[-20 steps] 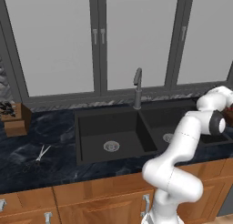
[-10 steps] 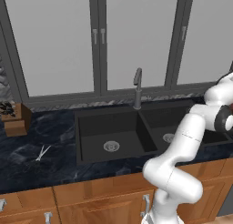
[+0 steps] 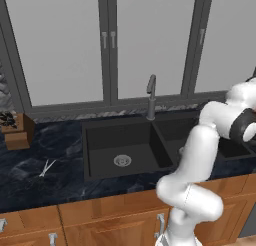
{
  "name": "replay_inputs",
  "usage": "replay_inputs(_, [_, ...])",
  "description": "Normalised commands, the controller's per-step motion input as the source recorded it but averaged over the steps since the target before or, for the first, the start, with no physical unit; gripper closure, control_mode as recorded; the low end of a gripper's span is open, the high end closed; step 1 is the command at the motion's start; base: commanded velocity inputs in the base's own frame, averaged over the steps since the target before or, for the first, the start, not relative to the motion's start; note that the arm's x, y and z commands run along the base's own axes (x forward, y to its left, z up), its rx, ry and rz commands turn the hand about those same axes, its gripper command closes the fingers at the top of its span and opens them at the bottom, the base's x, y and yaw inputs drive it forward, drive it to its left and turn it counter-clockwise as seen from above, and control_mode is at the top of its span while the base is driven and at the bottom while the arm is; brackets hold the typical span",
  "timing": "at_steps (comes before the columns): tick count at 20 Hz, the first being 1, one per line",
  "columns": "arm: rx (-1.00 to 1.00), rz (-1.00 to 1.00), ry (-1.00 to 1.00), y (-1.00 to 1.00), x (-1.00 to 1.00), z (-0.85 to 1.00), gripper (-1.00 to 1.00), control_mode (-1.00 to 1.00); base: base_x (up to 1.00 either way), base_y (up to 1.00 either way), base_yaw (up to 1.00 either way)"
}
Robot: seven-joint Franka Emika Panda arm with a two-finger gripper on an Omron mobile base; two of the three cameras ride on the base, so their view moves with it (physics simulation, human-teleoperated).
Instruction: Pick up all produce items and place them in the sink. Turn on the sink faucet to wash them. Then turn the sink off and put them in the tray.
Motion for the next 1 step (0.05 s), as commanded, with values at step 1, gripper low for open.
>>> replay_inputs(1, [0.00,0.00,0.04,1.00,-1.00,-0.01,-1.00,-1.00,0.00,0.00,0.00])
